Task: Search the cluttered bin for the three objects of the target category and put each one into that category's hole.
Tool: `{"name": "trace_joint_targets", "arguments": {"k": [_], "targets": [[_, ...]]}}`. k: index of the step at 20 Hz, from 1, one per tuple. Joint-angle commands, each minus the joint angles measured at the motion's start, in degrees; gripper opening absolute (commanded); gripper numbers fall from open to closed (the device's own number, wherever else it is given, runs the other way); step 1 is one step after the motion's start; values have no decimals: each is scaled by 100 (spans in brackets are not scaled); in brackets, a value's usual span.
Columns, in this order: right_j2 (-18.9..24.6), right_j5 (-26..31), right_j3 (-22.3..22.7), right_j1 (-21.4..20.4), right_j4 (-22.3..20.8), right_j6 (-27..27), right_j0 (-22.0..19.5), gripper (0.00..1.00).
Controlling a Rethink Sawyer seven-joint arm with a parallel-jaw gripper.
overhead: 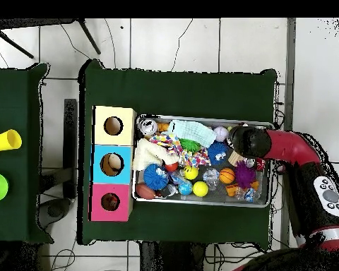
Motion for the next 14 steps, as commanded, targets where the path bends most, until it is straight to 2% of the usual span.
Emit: {"name": "trace_joint_targets", "arguments": {"k": [1, 8, 9, 12, 14], "targets": [[-246, 22, -698, 425, -365, -55, 61, 100], [-219, 170, -715, 492, -301, -178, 5, 100], [-189, 246, -723, 502, -320, -339, 5, 0], [-323, 323, -903, 546, -418, -265, 95, 0], [-175, 318, -937, 587, -414, -606, 18, 0]]}}
